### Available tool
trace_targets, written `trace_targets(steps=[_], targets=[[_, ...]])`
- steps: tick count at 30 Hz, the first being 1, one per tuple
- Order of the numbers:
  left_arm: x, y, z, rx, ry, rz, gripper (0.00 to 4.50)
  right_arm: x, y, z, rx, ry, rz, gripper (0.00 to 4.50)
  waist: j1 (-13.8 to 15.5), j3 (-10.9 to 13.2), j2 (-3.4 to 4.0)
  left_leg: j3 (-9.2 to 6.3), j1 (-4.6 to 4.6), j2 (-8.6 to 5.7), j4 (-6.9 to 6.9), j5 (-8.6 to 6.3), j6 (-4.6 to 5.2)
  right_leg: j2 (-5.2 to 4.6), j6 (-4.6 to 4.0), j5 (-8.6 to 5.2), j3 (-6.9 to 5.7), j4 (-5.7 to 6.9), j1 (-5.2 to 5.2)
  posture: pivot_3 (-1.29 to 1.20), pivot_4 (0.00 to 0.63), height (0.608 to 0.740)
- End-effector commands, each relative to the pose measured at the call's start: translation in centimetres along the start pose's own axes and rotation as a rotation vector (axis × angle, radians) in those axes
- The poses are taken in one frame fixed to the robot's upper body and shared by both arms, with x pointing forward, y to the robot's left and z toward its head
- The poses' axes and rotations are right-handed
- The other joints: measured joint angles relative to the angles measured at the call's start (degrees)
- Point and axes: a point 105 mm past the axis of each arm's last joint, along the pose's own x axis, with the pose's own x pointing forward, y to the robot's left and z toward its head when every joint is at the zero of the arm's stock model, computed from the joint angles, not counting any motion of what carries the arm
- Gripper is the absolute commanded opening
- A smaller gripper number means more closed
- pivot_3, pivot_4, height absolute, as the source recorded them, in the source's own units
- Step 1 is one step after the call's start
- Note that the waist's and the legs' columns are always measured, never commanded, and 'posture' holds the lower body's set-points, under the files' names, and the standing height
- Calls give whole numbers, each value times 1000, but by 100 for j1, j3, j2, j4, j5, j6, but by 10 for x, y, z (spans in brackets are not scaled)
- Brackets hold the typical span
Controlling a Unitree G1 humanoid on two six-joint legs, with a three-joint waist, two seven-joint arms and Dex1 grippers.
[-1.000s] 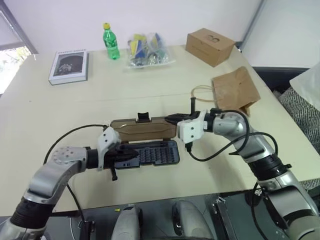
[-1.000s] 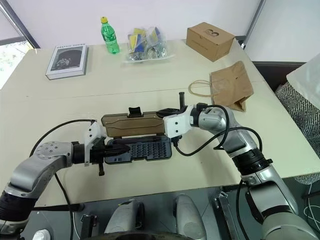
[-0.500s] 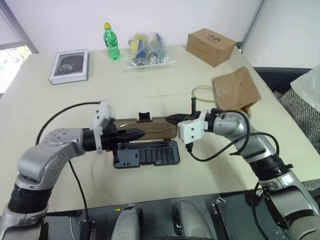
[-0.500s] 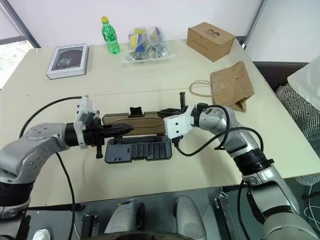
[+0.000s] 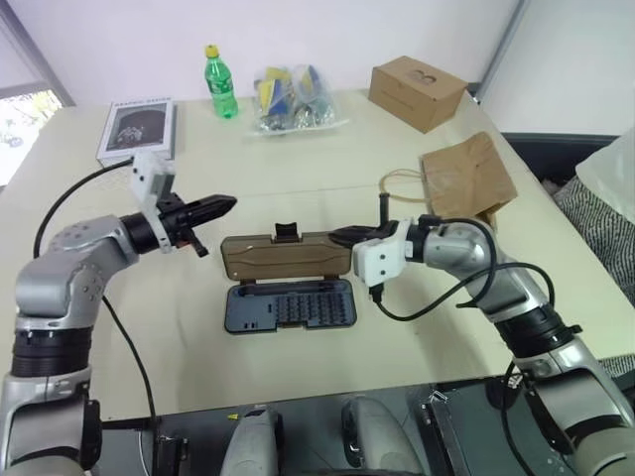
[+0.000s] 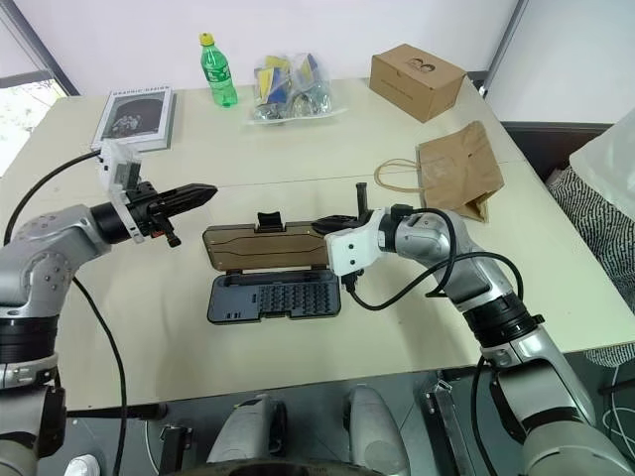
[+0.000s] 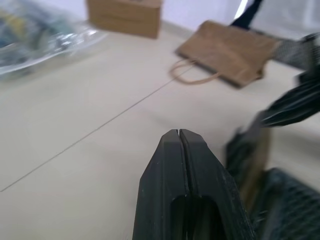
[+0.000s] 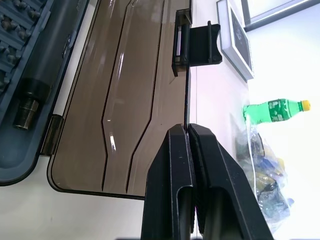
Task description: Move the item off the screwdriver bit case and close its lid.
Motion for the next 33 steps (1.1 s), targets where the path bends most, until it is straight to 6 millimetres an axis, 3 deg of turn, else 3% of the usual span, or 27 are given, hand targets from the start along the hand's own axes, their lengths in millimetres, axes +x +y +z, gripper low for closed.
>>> trace_targets(steps=[1,7,11,19,29,33], targets=[[-1,11,-13,61,40,28,0,-3,-9,4,-33,-14,-18,31,2,0,0,0,0,0,0,0,0,0,0,0,0,0,0,0,150,740],[3,17,-48,71,128,-1,0,-4,-9,3,-43,-9,-14,31,3,0,0,1,-1,0,0,0,0,0,0,0,-1,0,-1,0,150,740],[5,9,-63,57,168,-73,0,-4,-10,3,-42,-6,-16,31,5,0,0,1,-3,0,0,0,0,0,0,0,-1,0,-1,0,150,740],[11,-8,-66,30,161,-156,0,-5,-9,3,-39,-4,-12,31,19,0,0,1,-3,0,1,0,0,-2,1,0,-1,1,-1,0,150,740],[10,-10,-70,25,167,-151,0,-6,-7,3,-19,0,10,31,46,0,0,1,-6,0,6,0,1,-3,2,1,-2,1,-1,0,150,740],[10,-8,-71,26,170,-142,0,-9,-6,0,-6,19,41,1446,62,0,0,1,-7,-1,7,0,1,-3,2,1,-2,1,-1,0,150,740]])
